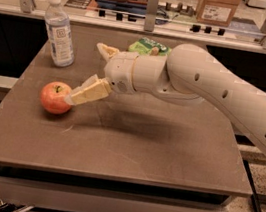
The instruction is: Pick apple
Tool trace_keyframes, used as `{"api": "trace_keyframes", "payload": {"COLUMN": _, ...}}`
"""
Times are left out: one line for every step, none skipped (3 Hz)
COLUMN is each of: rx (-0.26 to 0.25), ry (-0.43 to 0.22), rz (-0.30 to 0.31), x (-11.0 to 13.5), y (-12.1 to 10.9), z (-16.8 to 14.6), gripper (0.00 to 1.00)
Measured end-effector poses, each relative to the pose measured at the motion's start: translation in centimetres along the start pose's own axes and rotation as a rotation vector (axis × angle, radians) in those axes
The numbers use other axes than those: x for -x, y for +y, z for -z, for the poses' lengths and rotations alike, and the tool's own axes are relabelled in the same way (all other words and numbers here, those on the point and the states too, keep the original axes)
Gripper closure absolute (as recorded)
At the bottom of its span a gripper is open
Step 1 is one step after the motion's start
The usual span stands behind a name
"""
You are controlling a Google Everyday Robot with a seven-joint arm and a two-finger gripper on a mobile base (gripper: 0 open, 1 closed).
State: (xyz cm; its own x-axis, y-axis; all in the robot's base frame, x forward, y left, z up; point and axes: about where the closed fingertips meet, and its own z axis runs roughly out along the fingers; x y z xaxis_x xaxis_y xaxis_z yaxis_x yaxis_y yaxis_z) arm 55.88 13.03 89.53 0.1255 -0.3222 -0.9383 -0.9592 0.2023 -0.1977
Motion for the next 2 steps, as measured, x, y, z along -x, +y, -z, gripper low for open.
{"api": "trace_keyframes", "payload": {"rx": 0.040, "ry": 0.000, "rz": 0.015, "x": -0.4, "y": 2.4, "z": -2.2, "gripper": 0.00}}
{"api": "trace_keyframes", "payload": {"rx": 0.081, "ry": 0.006, "rz": 0.007, "x": -1.3, "y": 4.7, "z": -3.7, "gripper": 0.00}}
